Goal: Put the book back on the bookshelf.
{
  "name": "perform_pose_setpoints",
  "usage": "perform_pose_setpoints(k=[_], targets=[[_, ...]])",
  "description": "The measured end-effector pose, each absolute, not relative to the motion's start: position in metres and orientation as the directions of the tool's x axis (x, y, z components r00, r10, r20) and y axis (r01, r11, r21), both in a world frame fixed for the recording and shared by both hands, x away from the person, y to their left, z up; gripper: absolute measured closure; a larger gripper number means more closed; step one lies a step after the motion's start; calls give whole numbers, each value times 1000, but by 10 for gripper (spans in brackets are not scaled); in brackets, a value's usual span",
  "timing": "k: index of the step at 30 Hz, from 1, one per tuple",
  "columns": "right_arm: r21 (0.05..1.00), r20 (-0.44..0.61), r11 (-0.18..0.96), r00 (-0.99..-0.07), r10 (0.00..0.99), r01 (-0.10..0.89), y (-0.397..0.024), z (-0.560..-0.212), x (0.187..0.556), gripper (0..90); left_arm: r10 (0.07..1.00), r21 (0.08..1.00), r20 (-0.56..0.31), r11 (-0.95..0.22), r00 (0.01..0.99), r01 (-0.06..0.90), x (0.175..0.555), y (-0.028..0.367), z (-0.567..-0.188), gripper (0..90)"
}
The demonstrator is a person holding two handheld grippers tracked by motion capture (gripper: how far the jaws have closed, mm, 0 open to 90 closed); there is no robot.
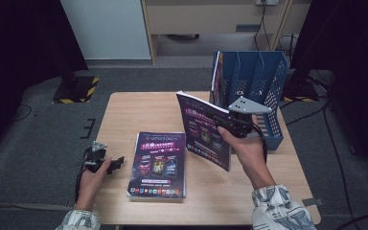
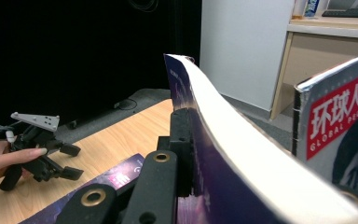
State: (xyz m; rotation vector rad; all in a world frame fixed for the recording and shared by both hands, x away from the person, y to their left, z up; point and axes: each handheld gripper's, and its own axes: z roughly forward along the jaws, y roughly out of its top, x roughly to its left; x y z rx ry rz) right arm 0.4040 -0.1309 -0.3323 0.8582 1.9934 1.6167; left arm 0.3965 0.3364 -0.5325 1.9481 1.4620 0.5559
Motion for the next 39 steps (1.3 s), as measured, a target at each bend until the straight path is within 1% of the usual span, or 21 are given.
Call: perform_pose_setpoints(k=[6, 8, 19, 26, 32, 39], targets=[[972, 54, 124, -707, 705, 198, -137, -332, 402, 823, 949, 702, 7, -229, 316, 674, 396, 332, -536, 52], [973, 53, 122, -706, 706, 196, -139, -332, 402, 823, 949, 705, 6, -228, 316, 671, 396, 332, -536, 37], [972, 46, 129, -698, 714, 196, -148, -330, 397, 824, 950, 703, 8, -226, 311, 674, 397, 330, -537, 22], [974, 44, 124, -689, 723, 192, -162, -329, 391, 823, 950, 701, 9, -229, 314, 675, 397, 329, -537, 16], [973, 52, 114, -672, 739, 200, -181, -335, 383, 823, 950, 701, 9, -229, 313, 676, 397, 329, -537, 13], [976, 50, 101, -653, 755, 192, -200, -331, 375, 823, 949, 700, 10, -232, 315, 676, 397, 328, -537, 12]])
